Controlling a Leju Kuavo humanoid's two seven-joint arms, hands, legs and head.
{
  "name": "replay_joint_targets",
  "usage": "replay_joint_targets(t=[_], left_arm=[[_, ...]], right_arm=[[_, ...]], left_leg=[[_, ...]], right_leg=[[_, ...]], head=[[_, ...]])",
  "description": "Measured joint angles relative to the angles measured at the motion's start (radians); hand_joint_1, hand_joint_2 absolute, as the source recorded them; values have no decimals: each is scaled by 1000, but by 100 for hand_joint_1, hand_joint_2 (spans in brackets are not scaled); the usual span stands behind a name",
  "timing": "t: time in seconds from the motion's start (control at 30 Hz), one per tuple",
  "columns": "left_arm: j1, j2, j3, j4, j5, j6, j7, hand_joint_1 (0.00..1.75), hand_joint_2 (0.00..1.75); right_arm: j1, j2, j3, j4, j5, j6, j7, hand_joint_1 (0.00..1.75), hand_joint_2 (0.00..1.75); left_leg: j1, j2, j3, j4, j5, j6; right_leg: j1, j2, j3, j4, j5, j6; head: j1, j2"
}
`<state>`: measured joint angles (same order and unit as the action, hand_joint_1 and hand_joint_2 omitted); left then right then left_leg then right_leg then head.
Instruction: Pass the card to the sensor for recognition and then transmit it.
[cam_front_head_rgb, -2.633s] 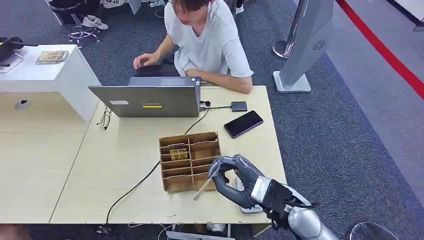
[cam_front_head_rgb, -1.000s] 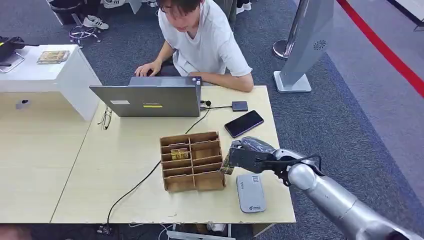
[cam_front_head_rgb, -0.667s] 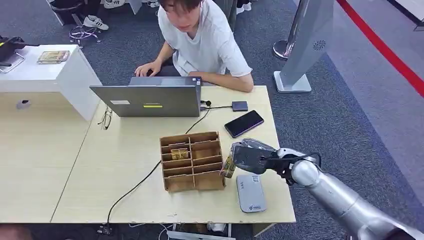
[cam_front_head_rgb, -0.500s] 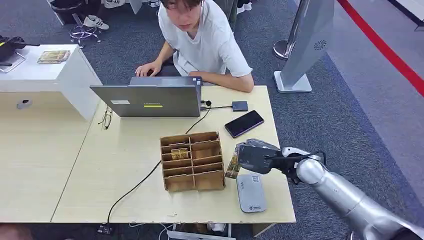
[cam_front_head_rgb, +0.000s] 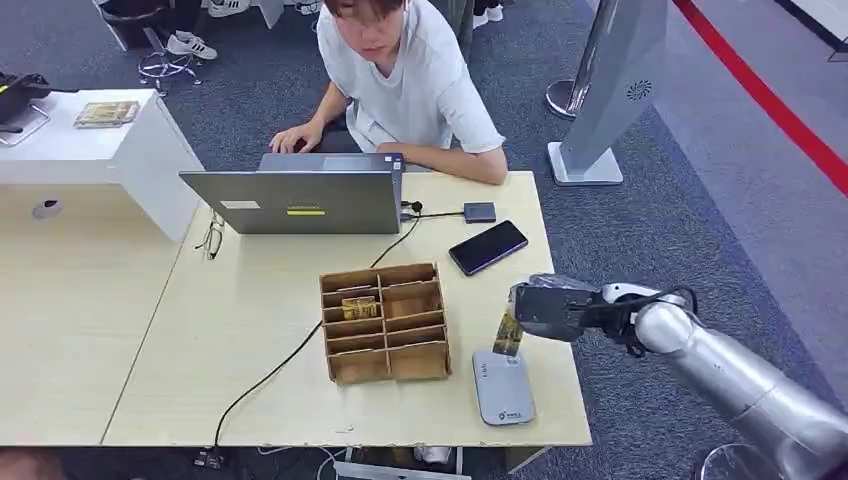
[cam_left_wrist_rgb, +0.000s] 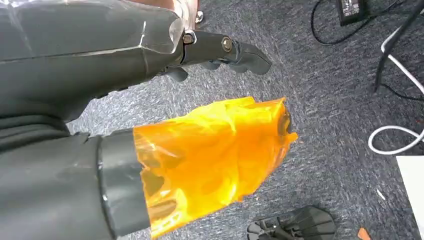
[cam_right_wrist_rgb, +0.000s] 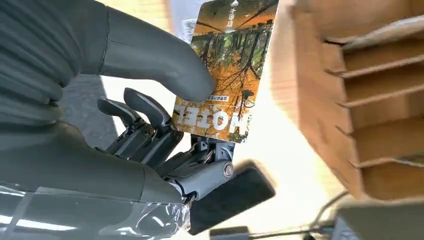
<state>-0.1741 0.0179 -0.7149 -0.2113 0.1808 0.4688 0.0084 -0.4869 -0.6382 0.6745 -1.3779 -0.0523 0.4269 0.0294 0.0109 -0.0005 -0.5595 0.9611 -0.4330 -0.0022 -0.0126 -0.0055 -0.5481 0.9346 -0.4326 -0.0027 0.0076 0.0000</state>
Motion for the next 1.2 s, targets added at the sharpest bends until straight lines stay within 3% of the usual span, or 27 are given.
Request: replay_joint_targets(t=[0.2,1.2], left_arm=[[5,-1,24,-3,0,11,0,0,0],[15,-27,148,-14,35,70,-19,0,0]], right_arm=[[1,-33,38,-14,62,-16,28,175,175],[11,-15,193,-27,114,-63,68,175,175]], left_leg=[[0,0,0,0,0,0],[0,0,0,0,0,0]], right_leg=[[0,0,0,0,0,0],[0,0,0,0,0,0]], head=[[0,0],[0,0]])
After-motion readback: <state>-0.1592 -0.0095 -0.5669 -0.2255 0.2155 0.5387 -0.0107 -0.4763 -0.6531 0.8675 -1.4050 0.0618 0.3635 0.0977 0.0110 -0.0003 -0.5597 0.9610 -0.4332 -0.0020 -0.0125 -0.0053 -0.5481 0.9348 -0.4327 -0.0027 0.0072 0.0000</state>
